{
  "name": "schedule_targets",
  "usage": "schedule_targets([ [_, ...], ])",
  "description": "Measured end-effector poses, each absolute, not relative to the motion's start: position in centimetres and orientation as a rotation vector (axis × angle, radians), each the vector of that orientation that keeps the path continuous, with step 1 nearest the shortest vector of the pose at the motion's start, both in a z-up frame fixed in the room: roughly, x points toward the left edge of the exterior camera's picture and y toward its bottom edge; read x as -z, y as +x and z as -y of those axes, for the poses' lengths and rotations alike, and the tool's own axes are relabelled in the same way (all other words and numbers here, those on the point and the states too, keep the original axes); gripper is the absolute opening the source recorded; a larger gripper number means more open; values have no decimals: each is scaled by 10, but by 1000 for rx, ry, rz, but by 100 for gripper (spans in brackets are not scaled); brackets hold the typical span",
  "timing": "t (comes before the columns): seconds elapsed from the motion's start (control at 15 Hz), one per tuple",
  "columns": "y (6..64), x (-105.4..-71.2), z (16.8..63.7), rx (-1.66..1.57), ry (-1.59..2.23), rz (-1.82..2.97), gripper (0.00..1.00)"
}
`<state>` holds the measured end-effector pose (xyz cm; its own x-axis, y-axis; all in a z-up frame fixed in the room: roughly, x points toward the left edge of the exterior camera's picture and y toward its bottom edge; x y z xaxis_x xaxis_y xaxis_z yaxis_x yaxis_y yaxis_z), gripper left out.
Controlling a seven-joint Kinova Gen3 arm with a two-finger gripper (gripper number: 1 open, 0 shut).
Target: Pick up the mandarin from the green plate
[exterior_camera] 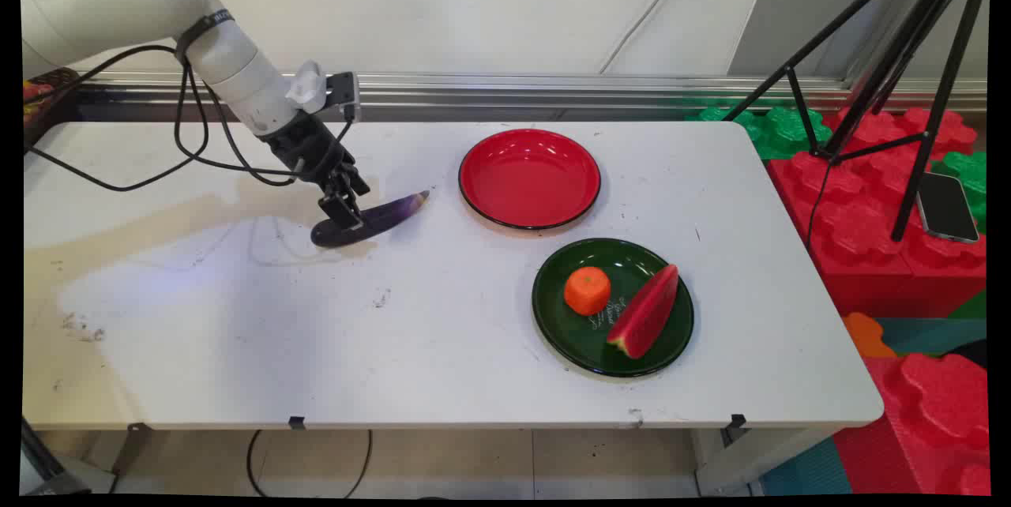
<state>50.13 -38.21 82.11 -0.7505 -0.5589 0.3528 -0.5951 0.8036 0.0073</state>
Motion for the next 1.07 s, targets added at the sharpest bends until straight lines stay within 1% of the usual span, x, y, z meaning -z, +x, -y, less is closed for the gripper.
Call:
schedule_targets([
  [0.4, 498, -842, 379, -167, 819, 2626, 100],
  [0.6, 488, -862, 377, -176, 756, 2599, 100],
  [1.07, 457, -893, 373, -165, 619, 2546, 100],
])
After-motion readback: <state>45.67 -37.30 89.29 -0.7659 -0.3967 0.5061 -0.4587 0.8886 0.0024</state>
